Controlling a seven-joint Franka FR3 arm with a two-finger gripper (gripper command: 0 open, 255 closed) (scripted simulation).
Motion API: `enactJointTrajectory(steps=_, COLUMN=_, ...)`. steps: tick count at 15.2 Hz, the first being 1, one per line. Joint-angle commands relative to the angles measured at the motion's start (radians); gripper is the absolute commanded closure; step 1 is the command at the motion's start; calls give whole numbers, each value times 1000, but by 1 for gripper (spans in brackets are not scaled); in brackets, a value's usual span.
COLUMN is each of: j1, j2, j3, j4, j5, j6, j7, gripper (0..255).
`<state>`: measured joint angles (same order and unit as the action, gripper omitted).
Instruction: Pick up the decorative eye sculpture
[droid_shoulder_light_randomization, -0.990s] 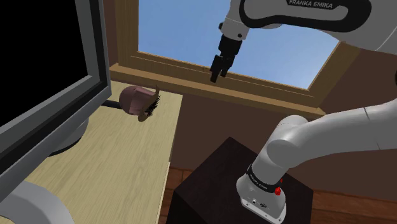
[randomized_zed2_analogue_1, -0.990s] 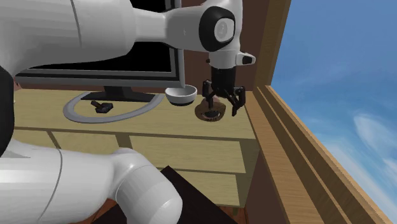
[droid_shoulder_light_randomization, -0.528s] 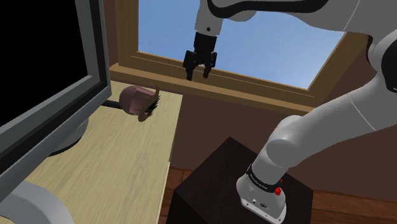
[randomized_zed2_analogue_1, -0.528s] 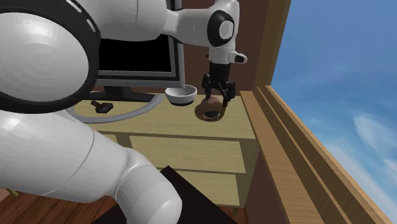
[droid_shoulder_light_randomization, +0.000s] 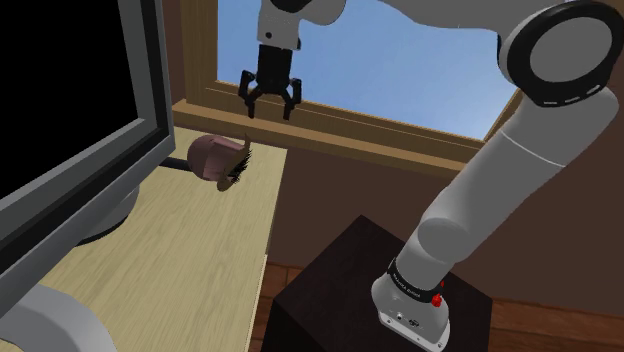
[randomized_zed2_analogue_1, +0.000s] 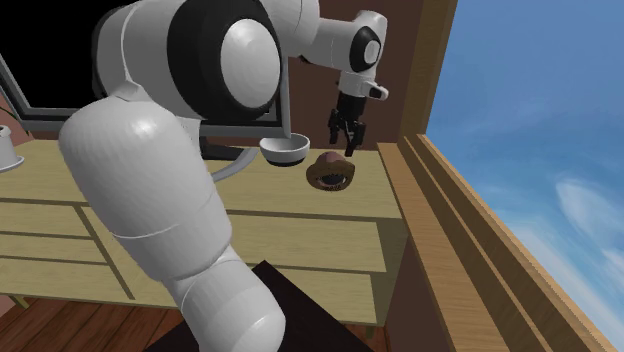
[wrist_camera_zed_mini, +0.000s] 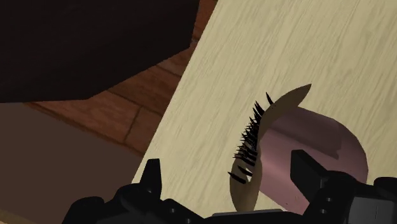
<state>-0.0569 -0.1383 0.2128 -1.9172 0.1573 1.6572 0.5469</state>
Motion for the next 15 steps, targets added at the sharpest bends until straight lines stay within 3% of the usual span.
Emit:
enactJointTrajectory(steps=1, j1=0, j2=90, j3=11, j4=82, j5=12, j6=-10, j7=91, gripper=0)
enactJointTrajectory(steps=4, j1=5, j2=195, j3=15, j4=188, j5=22, j6=-29, j7=182, gripper=0)
enactJointTrajectory(steps=13, j1=7, j2=201, j3=16, j4=95, j5=23, j6=70, j7=167, gripper=0)
enactJointTrajectory(steps=14, j1=7, j2=201, j3=16, j4=94, j5=23, j6=71, j7=167, gripper=255)
enactJointTrajectory(steps=15, j1=7, j2=200, j3=16, j4=93, j5=23, j6=72, j7=167, gripper=255)
